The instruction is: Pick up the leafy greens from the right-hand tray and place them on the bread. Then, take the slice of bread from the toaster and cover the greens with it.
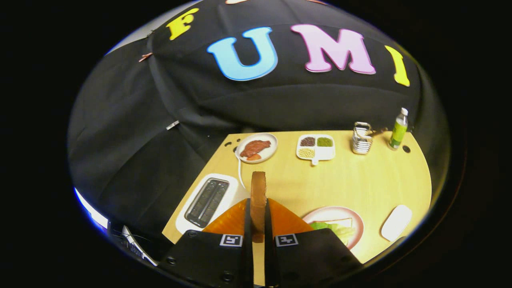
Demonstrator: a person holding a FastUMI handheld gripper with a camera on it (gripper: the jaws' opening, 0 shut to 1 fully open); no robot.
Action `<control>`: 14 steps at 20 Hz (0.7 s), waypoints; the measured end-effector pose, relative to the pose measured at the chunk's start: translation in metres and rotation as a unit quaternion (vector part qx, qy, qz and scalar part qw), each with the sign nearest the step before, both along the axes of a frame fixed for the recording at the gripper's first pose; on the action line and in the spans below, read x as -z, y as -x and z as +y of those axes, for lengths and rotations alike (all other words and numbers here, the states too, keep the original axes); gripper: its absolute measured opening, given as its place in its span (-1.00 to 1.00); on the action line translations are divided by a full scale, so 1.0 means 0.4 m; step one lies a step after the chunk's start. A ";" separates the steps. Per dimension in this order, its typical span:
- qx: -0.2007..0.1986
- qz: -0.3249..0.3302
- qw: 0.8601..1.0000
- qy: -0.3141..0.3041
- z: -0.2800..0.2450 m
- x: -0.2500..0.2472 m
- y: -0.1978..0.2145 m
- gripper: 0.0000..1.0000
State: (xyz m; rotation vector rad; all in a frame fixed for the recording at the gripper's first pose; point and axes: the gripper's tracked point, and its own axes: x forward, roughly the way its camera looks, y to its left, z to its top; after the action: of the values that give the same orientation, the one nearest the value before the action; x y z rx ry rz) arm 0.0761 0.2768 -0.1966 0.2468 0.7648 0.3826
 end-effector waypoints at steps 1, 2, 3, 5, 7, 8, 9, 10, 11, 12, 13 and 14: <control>0.010 0.010 1.000 -0.003 -0.036 0.027 0.006 -0.70; 0.020 0.020 1.000 -0.003 -0.072 0.057 0.013 -0.70; 0.026 0.029 0.999 -0.003 -0.100 0.085 0.020 -0.70; 0.041 0.047 0.998 -0.008 -0.147 0.138 0.033 -0.70; 0.052 0.065 0.996 -0.015 -0.179 0.188 0.048 -0.70; 0.053 0.071 0.996 -0.014 -0.193 0.210 0.049 -0.70; 0.055 0.074 0.996 -0.013 -0.208 0.226 0.049 -0.70; 0.057 0.080 0.995 -0.014 -0.214 0.244 0.050 -0.70; 0.055 0.085 0.995 -0.022 -0.213 0.255 0.052 -0.70; 0.053 0.090 0.994 -0.031 -0.210 0.264 0.051 -0.70; 0.051 0.093 0.994 -0.039 -0.206 0.271 0.048 -0.70; 0.049 0.096 0.993 -0.043 -0.207 0.278 0.045 -0.70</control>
State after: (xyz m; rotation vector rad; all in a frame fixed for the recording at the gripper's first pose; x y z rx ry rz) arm 0.0582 0.1941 -0.3079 0.4043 0.9220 0.3010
